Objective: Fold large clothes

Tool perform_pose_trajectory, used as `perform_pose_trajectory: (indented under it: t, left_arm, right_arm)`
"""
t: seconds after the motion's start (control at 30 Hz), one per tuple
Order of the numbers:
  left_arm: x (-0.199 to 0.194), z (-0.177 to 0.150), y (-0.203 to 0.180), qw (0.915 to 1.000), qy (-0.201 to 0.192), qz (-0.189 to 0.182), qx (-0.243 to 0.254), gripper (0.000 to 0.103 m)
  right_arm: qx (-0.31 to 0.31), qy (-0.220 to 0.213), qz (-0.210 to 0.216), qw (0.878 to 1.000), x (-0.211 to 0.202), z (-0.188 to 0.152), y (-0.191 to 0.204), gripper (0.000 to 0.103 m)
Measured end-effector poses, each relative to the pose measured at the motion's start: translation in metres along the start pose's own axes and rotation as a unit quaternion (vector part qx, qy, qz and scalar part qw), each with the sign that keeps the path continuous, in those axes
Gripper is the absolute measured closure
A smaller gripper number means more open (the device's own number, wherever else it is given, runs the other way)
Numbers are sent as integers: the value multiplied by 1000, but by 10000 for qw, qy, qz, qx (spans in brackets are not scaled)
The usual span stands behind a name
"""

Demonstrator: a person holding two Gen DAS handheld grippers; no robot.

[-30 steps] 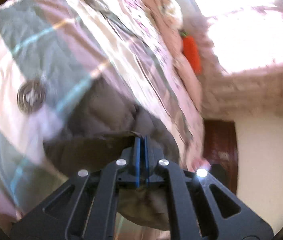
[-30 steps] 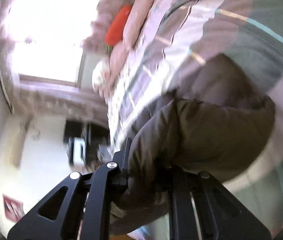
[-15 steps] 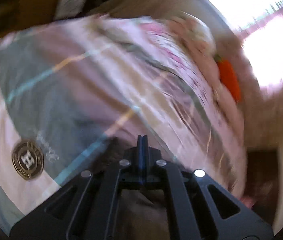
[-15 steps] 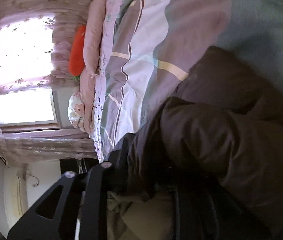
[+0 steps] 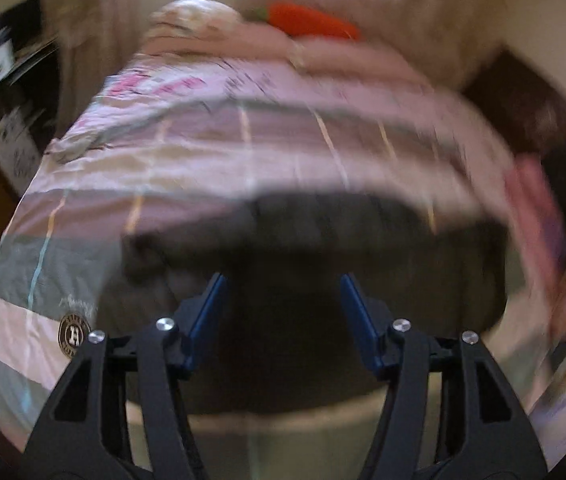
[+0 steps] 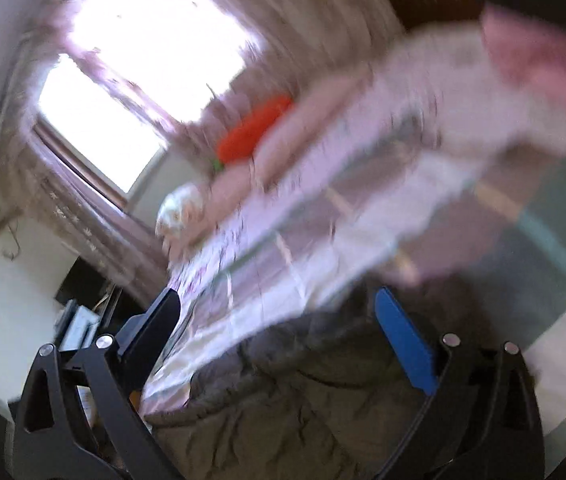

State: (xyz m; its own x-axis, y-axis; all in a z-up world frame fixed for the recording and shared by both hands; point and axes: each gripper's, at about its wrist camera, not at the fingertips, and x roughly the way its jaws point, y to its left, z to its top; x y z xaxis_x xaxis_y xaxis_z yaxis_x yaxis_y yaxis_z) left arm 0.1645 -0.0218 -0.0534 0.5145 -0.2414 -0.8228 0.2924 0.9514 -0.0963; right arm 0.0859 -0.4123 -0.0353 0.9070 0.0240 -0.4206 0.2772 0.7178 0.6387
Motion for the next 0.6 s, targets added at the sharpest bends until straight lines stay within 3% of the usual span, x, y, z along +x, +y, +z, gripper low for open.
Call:
perform_pose_trajectory:
  t: [0.07, 0.1, 0.2, 0.3, 0.37, 0.43, 0.47, 0.53, 0.6]
  left_arm:
    - [21, -27, -17, 9983, 324, 282, 382, 56]
    - [29, -32, -20, 9975, 427, 395, 412, 60]
    - [55, -35, -12, 9964, 653, 540, 58, 73]
    - [80, -34, 6, 9934, 685, 830, -394, 80]
    - [94, -31, 18, 9904, 675, 1008, -656, 87]
    - [107, -26, 31, 9869, 656, 1144, -934, 89]
    - [113, -23, 37, 9848, 611, 1244, -1050, 89]
    - [126, -13, 45, 9820, 564, 1363, -1181, 89]
    - [138, 2, 50, 9794, 479, 1531, -1223, 90]
  right_arm:
    - [-252, -396, -422, 9980, -23, 2, 2, 5]
    - [-379, -319, -480, 9976, -27, 1, 4, 5]
    - [-1049, 740, -486, 9905, -10, -25, 27, 6]
    - [-2121, 1455, -790, 9631, 24, -83, 58, 17]
    - [-2814, 1999, -1039, 9328, 58, -125, 71, 22]
    - [-3276, 2151, -1354, 9100, 94, -152, 71, 22]
    - [-3383, 2191, -1400, 9044, 105, -159, 69, 22]
    - [-3432, 2183, -1428, 9023, 125, -164, 64, 20]
    - [-3293, 2081, -1414, 9101, 144, -158, 61, 18]
